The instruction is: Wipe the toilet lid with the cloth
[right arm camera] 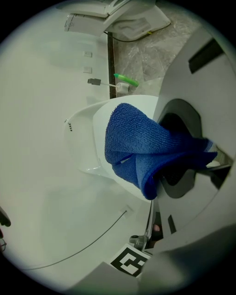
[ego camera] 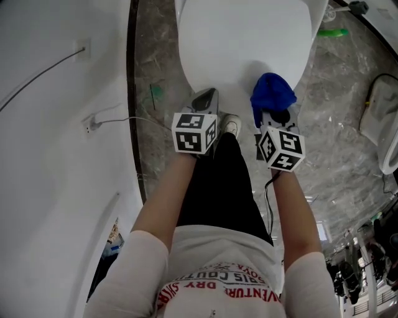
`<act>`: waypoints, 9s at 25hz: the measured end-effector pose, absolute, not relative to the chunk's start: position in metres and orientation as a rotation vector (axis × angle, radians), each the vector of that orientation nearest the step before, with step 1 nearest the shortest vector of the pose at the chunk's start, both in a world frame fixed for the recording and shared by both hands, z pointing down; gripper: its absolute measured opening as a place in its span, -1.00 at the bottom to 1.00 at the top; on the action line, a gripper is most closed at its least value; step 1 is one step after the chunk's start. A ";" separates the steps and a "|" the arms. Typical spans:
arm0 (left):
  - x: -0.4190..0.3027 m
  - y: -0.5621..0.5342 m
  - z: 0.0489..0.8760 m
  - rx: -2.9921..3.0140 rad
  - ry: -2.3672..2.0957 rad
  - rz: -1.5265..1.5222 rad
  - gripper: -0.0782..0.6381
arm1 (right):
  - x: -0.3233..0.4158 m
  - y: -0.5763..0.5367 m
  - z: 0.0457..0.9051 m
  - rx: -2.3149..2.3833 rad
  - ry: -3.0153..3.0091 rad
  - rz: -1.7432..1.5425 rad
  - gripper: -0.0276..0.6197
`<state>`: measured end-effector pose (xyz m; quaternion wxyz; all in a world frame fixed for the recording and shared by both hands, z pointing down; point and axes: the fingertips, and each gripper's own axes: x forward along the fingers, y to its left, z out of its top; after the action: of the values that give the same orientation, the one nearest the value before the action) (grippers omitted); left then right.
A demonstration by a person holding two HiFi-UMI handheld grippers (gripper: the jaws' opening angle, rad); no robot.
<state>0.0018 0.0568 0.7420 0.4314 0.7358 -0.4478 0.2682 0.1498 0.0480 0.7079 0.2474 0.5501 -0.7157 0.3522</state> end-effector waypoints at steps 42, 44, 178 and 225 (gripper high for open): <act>-0.132 -0.168 0.640 1.836 -1.360 0.404 -0.76 | -0.036 -0.228 0.707 1.079 -2.087 1.045 -0.61; -0.127 -0.170 0.644 1.836 -1.372 0.404 -0.76 | -0.033 -0.233 0.709 1.065 -2.089 1.018 -0.61; 0.124 0.008 0.637 2.102 -1.065 0.657 -0.76 | 0.309 -0.015 0.735 1.321 -1.618 1.195 -0.61; -0.078 0.092 0.659 2.028 -1.140 0.631 -0.76 | 0.046 0.067 0.729 1.178 -1.836 1.168 -0.61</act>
<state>-0.0785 0.0918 0.6588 0.3577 0.7858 -0.4415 0.2444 0.0463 0.0668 0.7294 0.3275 0.4500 -0.7010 0.4460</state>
